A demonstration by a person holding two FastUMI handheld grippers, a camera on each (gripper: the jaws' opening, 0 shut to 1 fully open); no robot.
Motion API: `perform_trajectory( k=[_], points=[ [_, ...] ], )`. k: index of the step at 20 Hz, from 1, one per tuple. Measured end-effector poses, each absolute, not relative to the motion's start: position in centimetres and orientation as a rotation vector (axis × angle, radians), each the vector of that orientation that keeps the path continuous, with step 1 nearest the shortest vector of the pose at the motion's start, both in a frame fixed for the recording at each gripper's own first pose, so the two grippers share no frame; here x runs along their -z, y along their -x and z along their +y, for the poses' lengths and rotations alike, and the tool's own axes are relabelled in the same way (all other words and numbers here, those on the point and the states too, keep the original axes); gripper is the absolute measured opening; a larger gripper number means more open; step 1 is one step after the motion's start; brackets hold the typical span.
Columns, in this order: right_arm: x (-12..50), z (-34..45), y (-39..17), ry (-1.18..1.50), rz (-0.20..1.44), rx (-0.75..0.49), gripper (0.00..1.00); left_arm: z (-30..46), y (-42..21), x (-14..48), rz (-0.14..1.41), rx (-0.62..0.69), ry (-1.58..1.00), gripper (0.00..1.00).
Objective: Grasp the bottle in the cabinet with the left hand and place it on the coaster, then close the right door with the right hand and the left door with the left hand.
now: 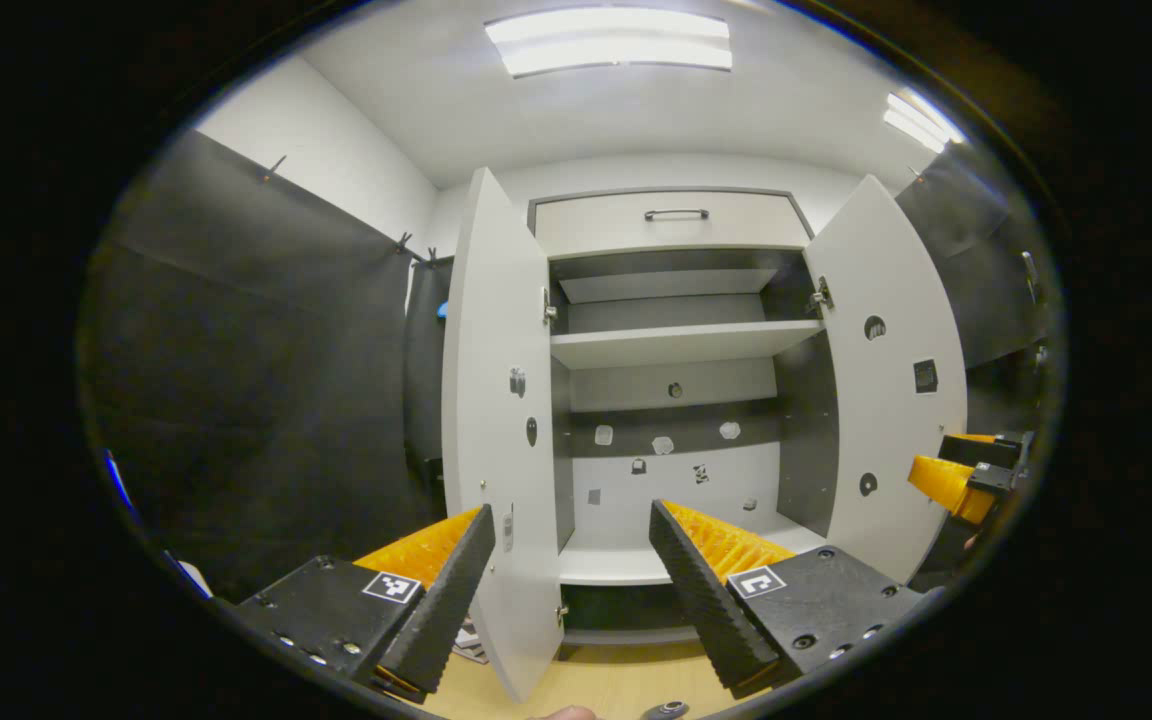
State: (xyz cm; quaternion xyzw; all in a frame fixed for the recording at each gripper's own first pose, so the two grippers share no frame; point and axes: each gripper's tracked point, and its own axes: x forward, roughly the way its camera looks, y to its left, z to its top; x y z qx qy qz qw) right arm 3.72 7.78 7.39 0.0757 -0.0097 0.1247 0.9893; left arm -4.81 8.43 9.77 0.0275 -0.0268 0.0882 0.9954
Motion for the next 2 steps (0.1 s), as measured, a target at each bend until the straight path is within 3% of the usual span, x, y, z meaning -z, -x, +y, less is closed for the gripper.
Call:
perform_trajectory(
  k=[2],
  points=[
    [-7.23, 7.59, -3.92, -0.150, -0.017, -0.244, 0.99, 8.40, 4.82, -9.66, -0.049, -0.175, -0.057, 0.98]
  ],
)
